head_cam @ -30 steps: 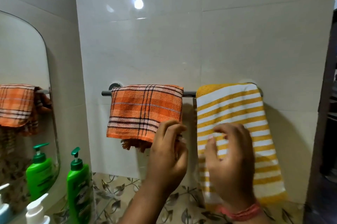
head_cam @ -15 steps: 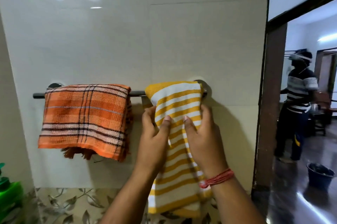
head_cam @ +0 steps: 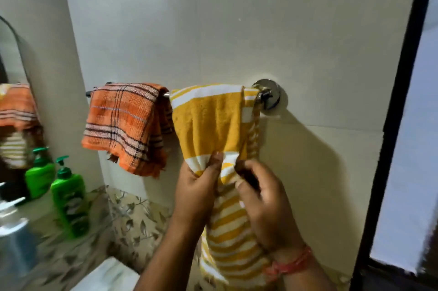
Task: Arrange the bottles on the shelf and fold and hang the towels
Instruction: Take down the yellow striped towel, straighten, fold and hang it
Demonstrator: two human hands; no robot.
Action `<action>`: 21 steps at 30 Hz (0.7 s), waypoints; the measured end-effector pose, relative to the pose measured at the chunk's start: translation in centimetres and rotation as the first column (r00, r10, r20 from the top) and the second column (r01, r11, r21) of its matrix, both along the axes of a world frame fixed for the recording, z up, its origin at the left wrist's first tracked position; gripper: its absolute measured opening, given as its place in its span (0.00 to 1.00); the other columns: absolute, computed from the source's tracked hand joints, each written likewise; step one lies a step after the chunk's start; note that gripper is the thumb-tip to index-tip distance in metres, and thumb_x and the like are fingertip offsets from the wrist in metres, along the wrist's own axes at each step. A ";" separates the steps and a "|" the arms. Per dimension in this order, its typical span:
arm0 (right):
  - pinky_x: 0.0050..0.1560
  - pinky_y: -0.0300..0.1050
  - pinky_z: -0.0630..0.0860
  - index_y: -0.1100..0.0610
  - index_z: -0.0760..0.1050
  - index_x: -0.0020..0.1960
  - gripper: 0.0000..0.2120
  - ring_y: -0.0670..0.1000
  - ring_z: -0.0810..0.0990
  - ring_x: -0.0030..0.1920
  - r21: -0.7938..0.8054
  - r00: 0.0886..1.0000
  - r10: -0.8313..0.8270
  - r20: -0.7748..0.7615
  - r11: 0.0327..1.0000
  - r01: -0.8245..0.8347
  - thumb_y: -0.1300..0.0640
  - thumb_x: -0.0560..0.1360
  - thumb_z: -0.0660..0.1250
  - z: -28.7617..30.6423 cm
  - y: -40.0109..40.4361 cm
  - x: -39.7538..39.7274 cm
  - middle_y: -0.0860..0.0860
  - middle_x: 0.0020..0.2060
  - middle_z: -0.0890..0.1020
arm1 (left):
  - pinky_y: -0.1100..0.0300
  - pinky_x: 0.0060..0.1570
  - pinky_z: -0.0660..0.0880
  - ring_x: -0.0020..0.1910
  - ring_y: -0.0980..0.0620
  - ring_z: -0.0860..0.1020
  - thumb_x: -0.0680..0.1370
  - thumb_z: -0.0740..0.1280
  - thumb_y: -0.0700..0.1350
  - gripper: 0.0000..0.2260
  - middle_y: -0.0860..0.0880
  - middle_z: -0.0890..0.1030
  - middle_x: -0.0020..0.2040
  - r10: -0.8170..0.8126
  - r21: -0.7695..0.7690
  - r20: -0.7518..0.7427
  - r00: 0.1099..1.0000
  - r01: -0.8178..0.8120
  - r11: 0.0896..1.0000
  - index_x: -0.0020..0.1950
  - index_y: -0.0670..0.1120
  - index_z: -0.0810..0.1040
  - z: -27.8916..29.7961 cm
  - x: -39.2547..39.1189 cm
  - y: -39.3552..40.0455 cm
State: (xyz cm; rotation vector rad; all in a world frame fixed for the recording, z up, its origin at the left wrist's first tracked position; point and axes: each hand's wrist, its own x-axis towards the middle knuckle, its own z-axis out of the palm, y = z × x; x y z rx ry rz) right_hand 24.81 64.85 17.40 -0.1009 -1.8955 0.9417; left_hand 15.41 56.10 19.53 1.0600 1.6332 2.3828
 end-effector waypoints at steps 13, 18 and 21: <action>0.51 0.20 0.69 0.42 0.73 0.58 0.14 0.24 0.75 0.46 -0.304 0.942 0.334 0.019 0.900 -0.313 0.55 0.76 0.71 -0.8 -2.3 -0.9 0.30 0.47 0.76 | 0.50 0.52 0.81 0.56 0.48 0.84 0.69 0.76 0.51 0.19 0.47 0.85 0.56 0.197 -0.142 0.200 0.960 -0.170 0.975 0.58 0.54 0.80 -8.7 6.4 -5.8; 0.43 0.16 0.64 0.36 0.72 0.45 0.16 0.21 0.74 0.42 -0.361 0.879 0.457 0.139 0.850 -0.385 0.57 0.75 0.71 -5.5 -4.1 0.9 0.24 0.39 0.76 | 0.49 0.56 0.77 0.60 0.48 0.82 0.72 0.68 0.53 0.25 0.46 0.83 0.62 0.225 -0.018 0.346 0.911 -0.233 0.972 0.69 0.48 0.72 -9.3 6.9 -10.5; 0.47 0.21 0.68 0.40 0.76 0.54 0.11 0.34 0.79 0.50 -0.266 0.727 0.565 0.391 0.825 -0.499 0.55 0.77 0.69 -6.9 -6.0 0.9 0.32 0.44 0.80 | 0.49 0.60 0.78 0.61 0.51 0.82 0.71 0.73 0.59 0.30 0.51 0.82 0.64 0.273 -0.145 0.303 0.913 -0.239 0.960 0.71 0.55 0.70 -8.4 6.9 -11.6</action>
